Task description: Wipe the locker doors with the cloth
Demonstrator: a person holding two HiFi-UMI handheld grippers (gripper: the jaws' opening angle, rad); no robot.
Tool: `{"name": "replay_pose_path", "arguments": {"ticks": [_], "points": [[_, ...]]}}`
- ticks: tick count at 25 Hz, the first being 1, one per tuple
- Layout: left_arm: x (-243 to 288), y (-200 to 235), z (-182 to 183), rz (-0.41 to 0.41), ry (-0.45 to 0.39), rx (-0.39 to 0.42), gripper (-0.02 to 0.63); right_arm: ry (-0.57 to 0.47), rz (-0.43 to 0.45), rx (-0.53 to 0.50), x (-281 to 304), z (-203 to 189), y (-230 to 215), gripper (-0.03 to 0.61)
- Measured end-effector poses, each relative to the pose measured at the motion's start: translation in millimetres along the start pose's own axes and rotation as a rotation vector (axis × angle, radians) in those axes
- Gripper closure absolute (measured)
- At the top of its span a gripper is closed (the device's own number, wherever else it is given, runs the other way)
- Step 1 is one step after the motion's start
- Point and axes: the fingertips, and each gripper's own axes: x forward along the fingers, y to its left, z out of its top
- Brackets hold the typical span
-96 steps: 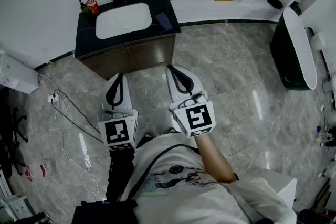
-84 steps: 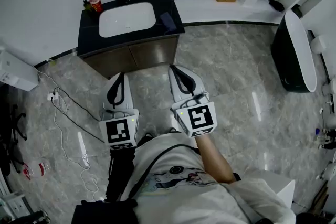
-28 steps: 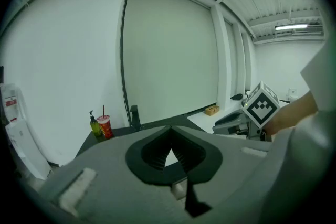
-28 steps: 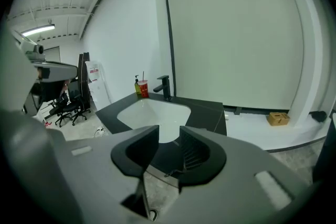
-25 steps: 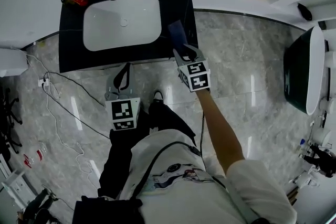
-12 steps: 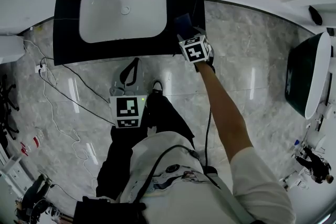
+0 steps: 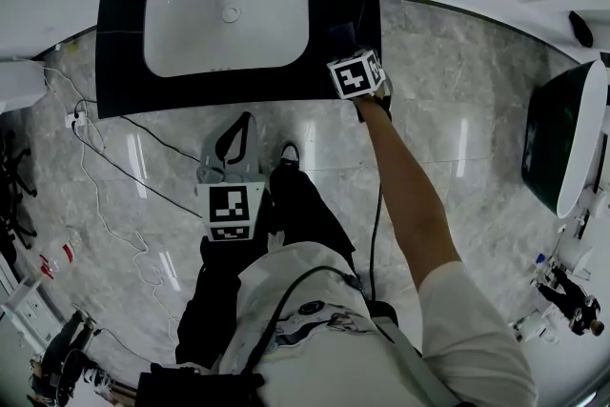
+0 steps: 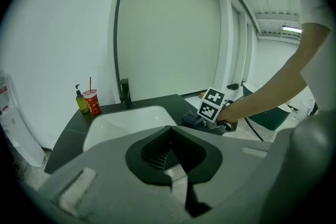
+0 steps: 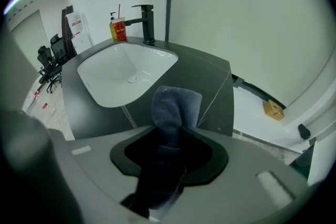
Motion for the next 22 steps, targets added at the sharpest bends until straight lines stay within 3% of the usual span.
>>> {"name": "replay_pose_path", "arguments": {"ticks": [3, 7, 16, 22], "points": [[-1.7, 2.4, -2.9, 0.007, 0.003, -0.005, 0.612, 0.006, -0.022, -0.059, 2.0, -2.7, -5.5, 0.453], [-8.7, 2.6, -6.1, 0.017, 0.005, -0.003, 0.611, -0.03, -0.026, -0.06, -8.8, -4.5, -4.9, 0.477], [-29.9, 18.1, 1.1, 0.066, -0.047, -0.001, 0.611, -0.317, -0.086, 0.003, -103.9, 14.2, 2.0, 0.475], [-55.3, 18.5, 8.5, 0.068, -0.101, 0.013, 0.611, -0.444, -0.107, 0.023, -173.8, 18.2, 34.1, 0.472]]}}
